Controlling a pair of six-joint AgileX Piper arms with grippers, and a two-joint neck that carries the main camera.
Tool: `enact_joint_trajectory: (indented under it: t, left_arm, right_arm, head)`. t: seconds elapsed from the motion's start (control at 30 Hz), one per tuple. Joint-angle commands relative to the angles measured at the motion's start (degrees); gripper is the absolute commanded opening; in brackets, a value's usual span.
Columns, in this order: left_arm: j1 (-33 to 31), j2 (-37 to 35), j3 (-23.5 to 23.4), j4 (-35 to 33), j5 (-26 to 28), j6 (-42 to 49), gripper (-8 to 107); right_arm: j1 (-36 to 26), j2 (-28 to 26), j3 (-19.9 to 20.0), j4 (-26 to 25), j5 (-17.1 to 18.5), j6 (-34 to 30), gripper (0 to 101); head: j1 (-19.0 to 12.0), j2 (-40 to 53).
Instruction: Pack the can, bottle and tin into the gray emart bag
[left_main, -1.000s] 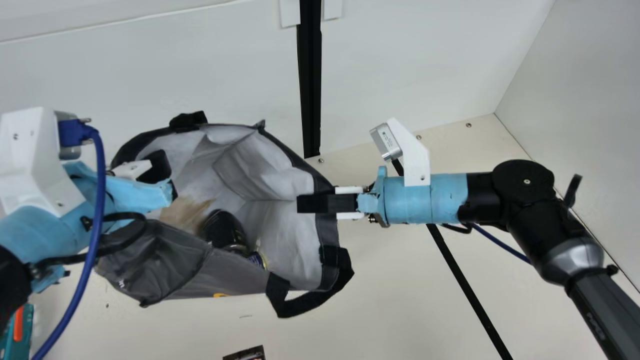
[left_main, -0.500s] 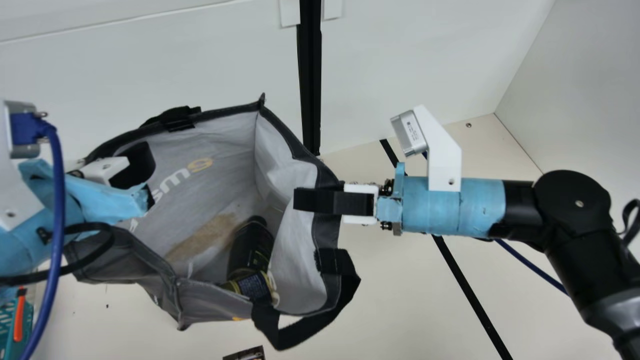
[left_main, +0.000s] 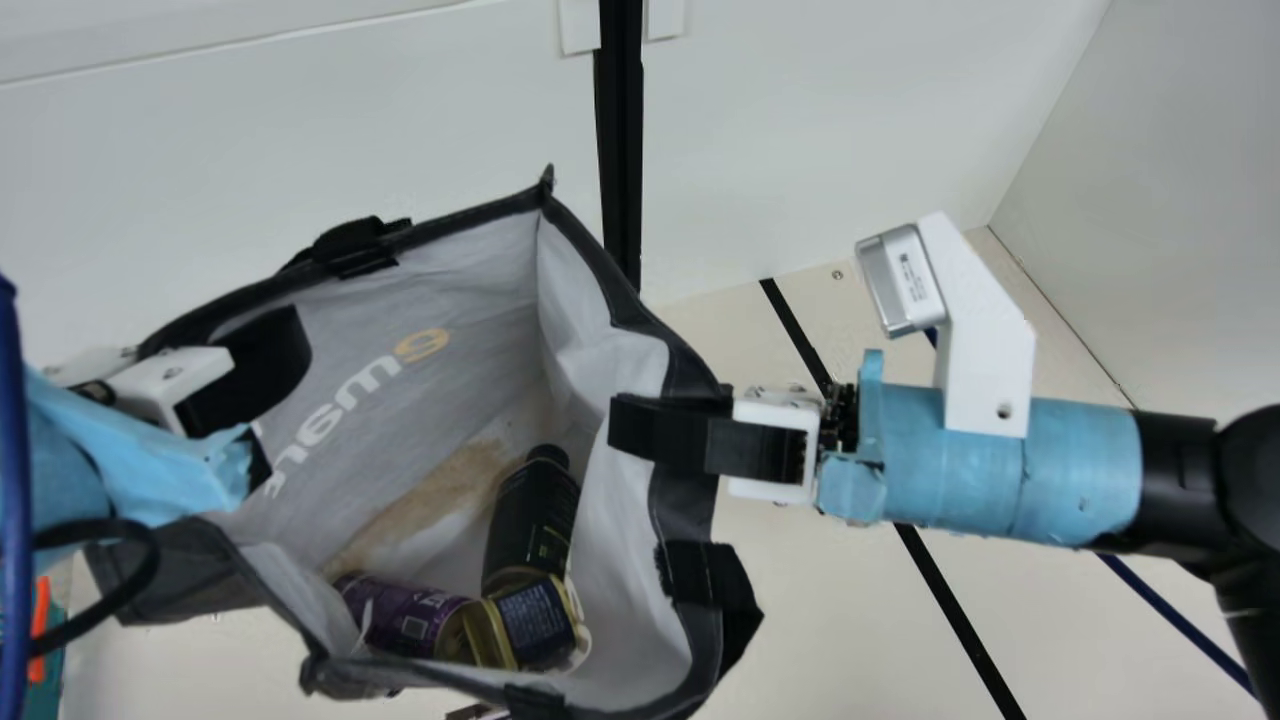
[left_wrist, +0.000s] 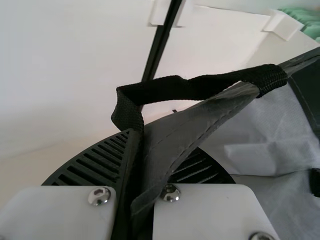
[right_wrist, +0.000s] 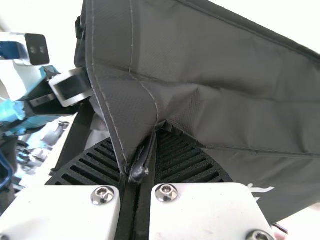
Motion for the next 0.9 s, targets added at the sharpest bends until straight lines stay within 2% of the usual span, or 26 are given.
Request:
enact_joint_trajectory:
  t: [0.0, 0.27, 0.47, 0.67, 0.87]
  left_arm:
    - [-0.06, -0.15, -0.42, -0.85, 2.11, 0.12, 10]
    - [-0.16, -0.68, -2.54, -4.44, 9.88, -0.59, 10]
    - [-0.19, -0.61, -2.77, -7.13, 14.54, -1.53, 10]
    - [0.51, 0.01, -0.67, -10.42, 16.35, -0.85, 10]
    - [2.35, 1.53, 2.37, -13.85, 15.43, 2.34, 10]
  right_arm:
    - [0.03, -1.08, -0.43, -1.89, -0.37, 1.79, 0]
    - [1.33, -4.8, -2.42, -8.45, -0.37, 8.24, 0]
    - [3.16, -6.98, -2.38, -14.48, -0.37, 12.43, 0]
    - [4.07, -7.63, -0.79, -18.47, -0.37, 13.32, 0]
    - [3.4, -6.11, 1.24, -19.58, -0.37, 10.44, 0]
  head:
    - [-1.3, -0.05]
    - [-1.3, -0.05]
    - [-1.3, -0.05]
    - [-1.3, -0.05]
    - [-1.3, -0.05]
